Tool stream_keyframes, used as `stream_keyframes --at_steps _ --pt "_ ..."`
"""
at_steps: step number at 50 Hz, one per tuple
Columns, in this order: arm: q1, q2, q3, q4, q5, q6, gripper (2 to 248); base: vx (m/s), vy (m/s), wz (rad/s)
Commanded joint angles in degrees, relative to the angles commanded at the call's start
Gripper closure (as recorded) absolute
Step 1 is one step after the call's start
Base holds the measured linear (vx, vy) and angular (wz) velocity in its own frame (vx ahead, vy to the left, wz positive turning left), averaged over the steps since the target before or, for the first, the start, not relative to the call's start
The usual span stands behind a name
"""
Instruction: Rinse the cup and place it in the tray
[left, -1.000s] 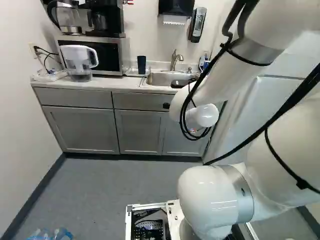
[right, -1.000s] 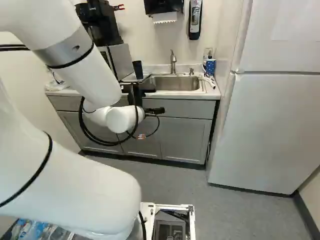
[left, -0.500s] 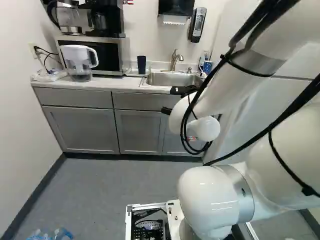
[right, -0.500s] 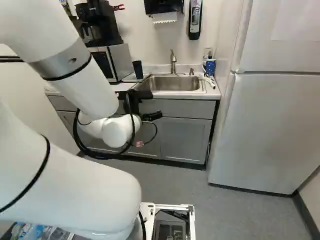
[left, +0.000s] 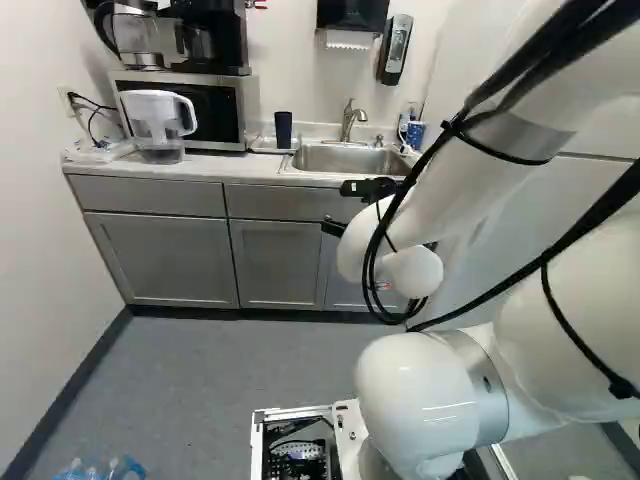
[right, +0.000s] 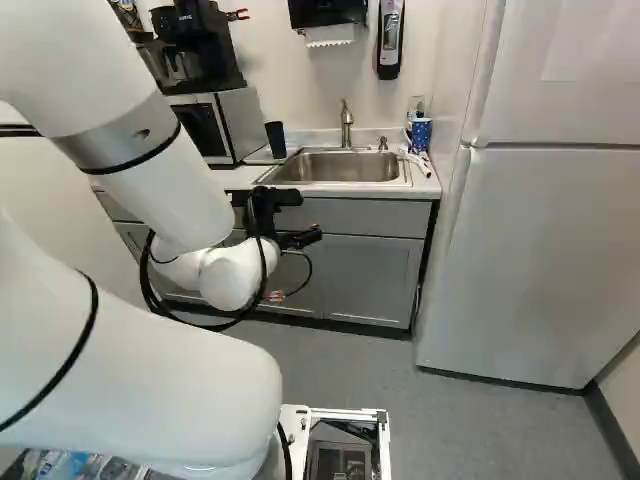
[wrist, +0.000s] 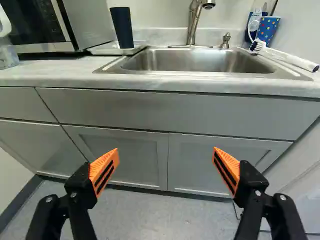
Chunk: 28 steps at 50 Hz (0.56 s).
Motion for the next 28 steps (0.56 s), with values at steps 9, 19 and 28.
stream_keyframes --at_steps 9,19,28 --pt "0.0 0.0 0.1 0.0 0.2 0.0 3 0.000 0.000 0.000" --pt "0.0 0.0 0.1 0.0 0.2 0.0 3 0.000 0.000 0.000" --pt "0.0 0.0 0.1 0.0 0.2 0.0 3 0.000 0.000 0.000"
